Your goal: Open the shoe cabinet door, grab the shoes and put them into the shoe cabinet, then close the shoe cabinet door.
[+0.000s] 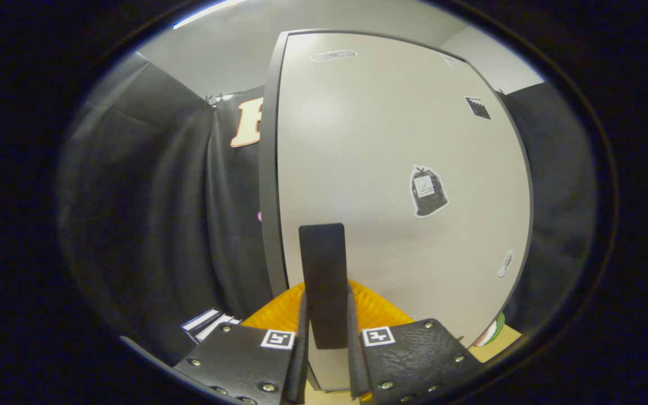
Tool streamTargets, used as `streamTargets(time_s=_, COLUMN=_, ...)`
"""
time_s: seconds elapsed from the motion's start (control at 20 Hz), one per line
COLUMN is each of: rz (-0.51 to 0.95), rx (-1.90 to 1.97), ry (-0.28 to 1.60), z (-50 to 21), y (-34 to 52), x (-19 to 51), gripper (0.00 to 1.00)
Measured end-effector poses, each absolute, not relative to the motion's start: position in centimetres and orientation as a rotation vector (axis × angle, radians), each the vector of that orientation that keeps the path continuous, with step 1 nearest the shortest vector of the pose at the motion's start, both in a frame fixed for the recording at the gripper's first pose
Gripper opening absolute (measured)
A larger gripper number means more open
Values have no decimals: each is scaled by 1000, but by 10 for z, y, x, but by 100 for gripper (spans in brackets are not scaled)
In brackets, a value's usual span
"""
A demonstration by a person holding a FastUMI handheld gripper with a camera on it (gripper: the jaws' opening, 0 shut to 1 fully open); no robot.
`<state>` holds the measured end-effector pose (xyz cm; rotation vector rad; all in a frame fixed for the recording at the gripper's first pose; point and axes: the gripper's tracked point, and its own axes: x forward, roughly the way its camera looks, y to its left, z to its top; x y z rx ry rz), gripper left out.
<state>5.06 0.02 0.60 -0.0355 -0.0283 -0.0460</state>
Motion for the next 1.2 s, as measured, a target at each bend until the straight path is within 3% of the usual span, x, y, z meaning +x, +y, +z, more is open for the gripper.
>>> streamTargets(time_s=1.2, rz=-35, rx=-9, ry=-5, z=7, y=-17, x=-13, gripper=29)
